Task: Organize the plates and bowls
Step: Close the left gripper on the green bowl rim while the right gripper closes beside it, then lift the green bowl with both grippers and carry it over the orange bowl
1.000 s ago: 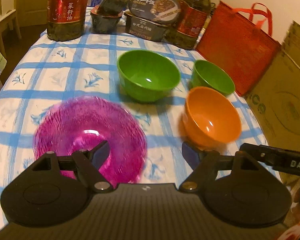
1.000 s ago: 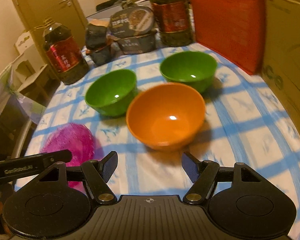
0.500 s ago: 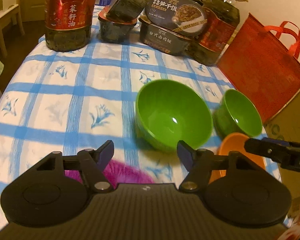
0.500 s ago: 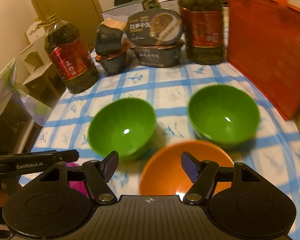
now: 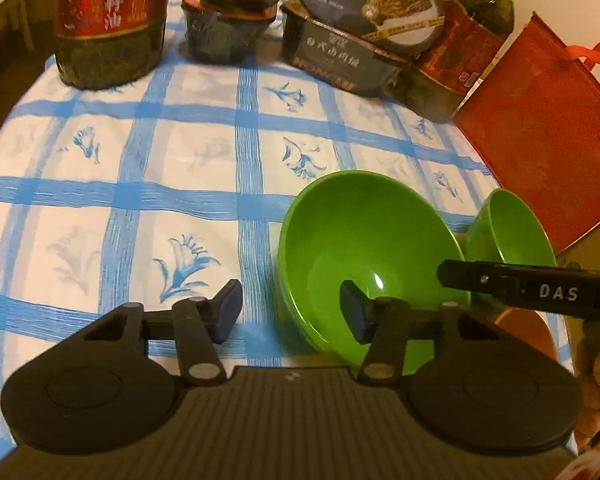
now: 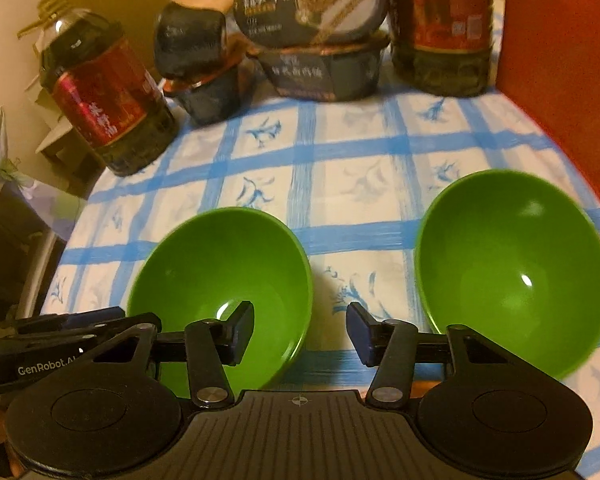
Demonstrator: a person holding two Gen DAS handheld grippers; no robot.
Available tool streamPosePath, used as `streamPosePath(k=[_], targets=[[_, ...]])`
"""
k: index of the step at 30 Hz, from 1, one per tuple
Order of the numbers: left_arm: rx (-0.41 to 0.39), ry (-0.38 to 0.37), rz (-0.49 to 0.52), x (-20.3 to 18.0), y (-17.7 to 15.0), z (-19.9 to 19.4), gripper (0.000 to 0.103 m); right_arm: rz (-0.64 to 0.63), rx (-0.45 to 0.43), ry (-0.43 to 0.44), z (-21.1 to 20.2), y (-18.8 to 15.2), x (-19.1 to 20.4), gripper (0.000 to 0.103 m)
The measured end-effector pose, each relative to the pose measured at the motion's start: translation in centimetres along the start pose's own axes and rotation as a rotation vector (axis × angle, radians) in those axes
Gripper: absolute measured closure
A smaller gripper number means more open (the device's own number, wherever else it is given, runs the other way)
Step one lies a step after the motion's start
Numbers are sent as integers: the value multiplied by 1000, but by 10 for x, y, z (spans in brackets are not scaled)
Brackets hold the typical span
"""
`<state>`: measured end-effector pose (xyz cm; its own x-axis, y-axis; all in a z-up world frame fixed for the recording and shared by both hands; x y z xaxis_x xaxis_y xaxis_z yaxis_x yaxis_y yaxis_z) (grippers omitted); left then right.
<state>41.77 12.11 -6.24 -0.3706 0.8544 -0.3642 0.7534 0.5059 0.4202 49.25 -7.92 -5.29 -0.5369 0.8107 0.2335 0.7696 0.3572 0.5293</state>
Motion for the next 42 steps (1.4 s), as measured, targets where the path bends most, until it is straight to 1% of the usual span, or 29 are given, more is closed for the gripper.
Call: streamPosePath(k=[1,7,8,10,12,14,19,26,28,30,35,42], targets=[[5,2,-1,1,1,3,60,-3,11,6,5,1,-1,55],[31,-1,-5,5,6,15,73,-1,57,31,24,1,-3,67],[33,1,-6,6,6,17,73,1,63,35,27,1,-3,70],[38,0,-4,7,6,19,80,9,64,36,30,0,-4,73],[43,-6,3,7,6,20,82,26,62,44,32,0,-6,76],[47,-10,9,5,7,20,85,38,69,54,35,-1,-7,83],[54,-3,32,0,7,21,92,42,73,42,37,-2,-7,89],[67,12,38,-3,8,18,93,56,78,30,33,-4,-6,91],[68,10,41,-4,8,14,93,75,76,34,30,-4,-7,91],[61,9,51,-5,9,6,93,67,73,35,24,-3,-4,91],[42,0,71,-11,10,-21,93,53,50,27,1,-1,9,92],[21,-29,106,-23,-2,-76,93,20,5,-2,-56,-7,38,91]])
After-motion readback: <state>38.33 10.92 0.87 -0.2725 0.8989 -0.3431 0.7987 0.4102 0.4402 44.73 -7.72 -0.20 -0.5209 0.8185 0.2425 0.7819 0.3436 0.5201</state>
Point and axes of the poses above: each gripper's, at about its wrist camera, not at the fingertips, and z roughly the way its jaws point, x to its left, y to its top, the point moved 2 cm from there along z, roughly the way its jaws point, and after that the axes turned 11 degrees about -z, right-handed, at the moved point
